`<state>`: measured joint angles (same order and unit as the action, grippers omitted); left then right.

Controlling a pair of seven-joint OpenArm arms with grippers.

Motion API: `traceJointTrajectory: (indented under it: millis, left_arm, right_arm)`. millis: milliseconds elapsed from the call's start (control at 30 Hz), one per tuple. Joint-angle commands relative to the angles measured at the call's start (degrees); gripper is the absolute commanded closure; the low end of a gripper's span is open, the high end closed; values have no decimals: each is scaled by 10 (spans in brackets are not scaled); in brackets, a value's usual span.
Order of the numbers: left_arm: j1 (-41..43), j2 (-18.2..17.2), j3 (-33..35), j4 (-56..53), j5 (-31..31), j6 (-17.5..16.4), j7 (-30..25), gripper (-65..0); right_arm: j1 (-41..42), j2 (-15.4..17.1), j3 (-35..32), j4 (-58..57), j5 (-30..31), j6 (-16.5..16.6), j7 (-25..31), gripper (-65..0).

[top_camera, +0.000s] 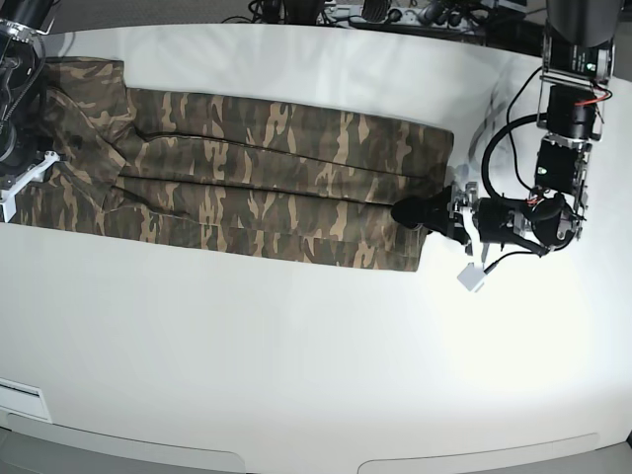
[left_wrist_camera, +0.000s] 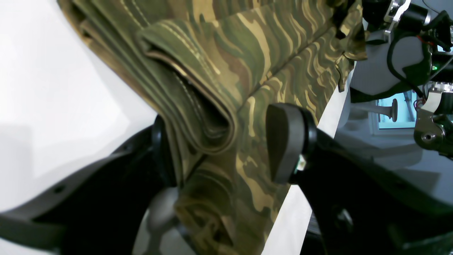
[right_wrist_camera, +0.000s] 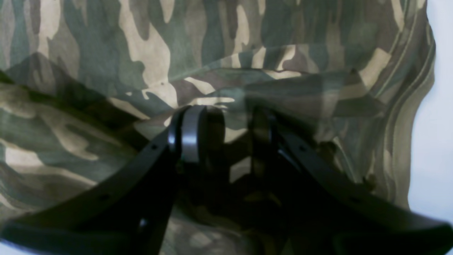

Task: Fold the T-shirt properly
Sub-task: 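Move the left gripper back to the strip end and grasp it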

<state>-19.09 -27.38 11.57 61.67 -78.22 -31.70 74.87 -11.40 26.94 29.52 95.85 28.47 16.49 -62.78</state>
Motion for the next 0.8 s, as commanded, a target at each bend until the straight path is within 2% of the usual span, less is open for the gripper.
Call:
traceJointTrajectory:
  millis: [0,67,167,300,533,567,633,767]
  left_arm:
    - [3,3,2,-1,43,12,14,-363]
    - [14,15,2,-1,43,18,14,-267]
    - [28,30,2,-2,45,18,14,0]
    - [37,36,2,-2,45,17,15,0]
    - [16,13,2,-2,43,17,14,0]
    - [11,8,2,-2,43,17,14,0]
    - [2,-5,2,-2,43,17,14,0]
    - [-9,-41,2,-2,42,17,14,0]
  right_arm:
    - [6,14,5,10,2,0,9,-240]
    - [6,14,5,10,2,0,9,-240]
    - [7,14,5,10,2,0,8,-240]
    - [6,14,5,10,2,0,8,-240]
    - [6,14,5,10,7,1,6,-240]
    - [7,15,5,10,22,13,6,-240]
    - [7,15,5,17,74,61,5,-240]
    - [6,15,5,54,202,148,-24,-240]
